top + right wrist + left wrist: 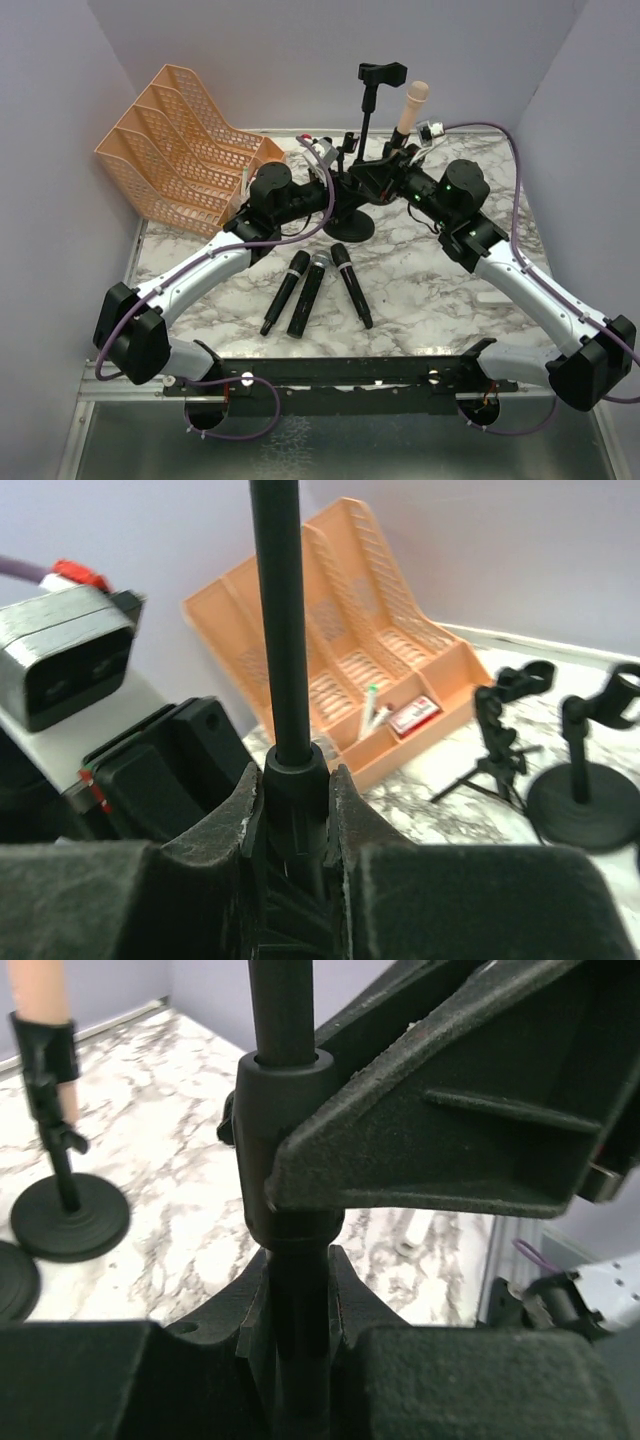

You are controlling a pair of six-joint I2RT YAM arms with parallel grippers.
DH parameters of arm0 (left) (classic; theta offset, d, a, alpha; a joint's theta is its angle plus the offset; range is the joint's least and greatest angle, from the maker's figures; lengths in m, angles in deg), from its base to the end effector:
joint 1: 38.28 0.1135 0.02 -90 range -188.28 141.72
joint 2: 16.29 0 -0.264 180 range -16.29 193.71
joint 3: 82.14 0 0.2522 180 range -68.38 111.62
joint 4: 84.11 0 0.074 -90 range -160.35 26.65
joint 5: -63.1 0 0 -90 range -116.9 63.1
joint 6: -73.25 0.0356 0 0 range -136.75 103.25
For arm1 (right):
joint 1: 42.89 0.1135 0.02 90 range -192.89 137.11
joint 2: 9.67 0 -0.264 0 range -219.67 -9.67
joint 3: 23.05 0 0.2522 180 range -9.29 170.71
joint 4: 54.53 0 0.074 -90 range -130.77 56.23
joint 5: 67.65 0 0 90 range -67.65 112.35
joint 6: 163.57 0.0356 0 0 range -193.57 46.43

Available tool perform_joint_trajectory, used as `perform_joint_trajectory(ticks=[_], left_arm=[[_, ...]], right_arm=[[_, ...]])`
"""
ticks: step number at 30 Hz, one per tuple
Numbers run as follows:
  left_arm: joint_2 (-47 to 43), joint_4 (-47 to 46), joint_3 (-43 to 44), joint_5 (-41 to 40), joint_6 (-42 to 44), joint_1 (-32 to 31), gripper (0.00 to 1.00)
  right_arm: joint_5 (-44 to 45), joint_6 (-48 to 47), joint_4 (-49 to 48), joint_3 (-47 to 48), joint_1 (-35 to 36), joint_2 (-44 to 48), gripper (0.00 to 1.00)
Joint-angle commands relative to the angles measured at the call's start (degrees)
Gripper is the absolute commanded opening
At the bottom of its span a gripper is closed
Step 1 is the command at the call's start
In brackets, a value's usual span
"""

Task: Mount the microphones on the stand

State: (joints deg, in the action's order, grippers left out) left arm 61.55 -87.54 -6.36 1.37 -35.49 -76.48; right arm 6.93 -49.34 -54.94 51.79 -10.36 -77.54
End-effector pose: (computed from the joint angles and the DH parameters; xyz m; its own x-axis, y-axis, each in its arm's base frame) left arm 0.2424 -0.2122 0.3650 -0.2767 -0.1423 -0.9504 0.8742 0.3734 -0.3105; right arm 0.2296 0.1576 0.4026 -0.2052 0.3384 -0.9184 -0.7199 0.5835 0.3759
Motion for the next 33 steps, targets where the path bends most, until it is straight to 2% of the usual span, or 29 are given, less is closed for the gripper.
perform_joint_trajectory(ticks=[1, 4, 5, 8, 9, 12, 18, 23, 30, 33], left_arm=[[0.63, -6.62, 4.07, -10.15, 3.69, -0.51, 0.00], [1.35, -6.69, 3.80, -9.55, 3.10, -0.48, 0.00], [1.37, -6.71, 3.48, -8.96, 2.94, -0.48, 0.00], [0.85, -6.72, 1.97, -7.27, 2.91, -0.49, 0.00], [0.58, -6.72, 1.31, -6.35, 2.99, -0.52, 0.00], [-0.11, -6.72, -0.38, -2.87, 2.97, -0.54, 0.00], [-1.42, -7.02, -2.95, 2.05, 2.75, -0.54, 0.00], [-2.21, -7.61, -3.96, 3.99, 2.41, -0.48, 0.00], [-2.61, -8.16, -5.16, 4.86, 2.01, -0.49, 0.00], [-2.94, -8.30, -5.69, 4.47, 1.51, -0.49, 0.00]], right_arm=[[24.84, 4.61, 11.82, 2.72, 0.50, -2.44, 0.01], [29.91, 6.64, 13.94, 2.67, 0.62, -2.50, 0.01], [29.50, 6.91, 13.17, 1.79, 0.60, -1.97, 0.05], [26.51, 7.33, 9.89, -1.17, 0.62, 0.97, 0.41], [26.27, 7.37, 9.18, -1.77, 0.60, 2.02, 0.50], [26.66, 7.24, 9.04, -1.39, 0.52, 4.08, 0.62], [26.98, 6.09, 9.54, 1.87, 0.54, 4.13, 0.63], [26.29, 4.33, 9.04, 4.45, 0.52, 2.57, 0.59], [18.75, 1.52, 7.39, 7.35, 0.56, 0.17, 0.41], [16.23, 0.88, 7.13, 8.26, 0.53, -0.84, 0.26]])
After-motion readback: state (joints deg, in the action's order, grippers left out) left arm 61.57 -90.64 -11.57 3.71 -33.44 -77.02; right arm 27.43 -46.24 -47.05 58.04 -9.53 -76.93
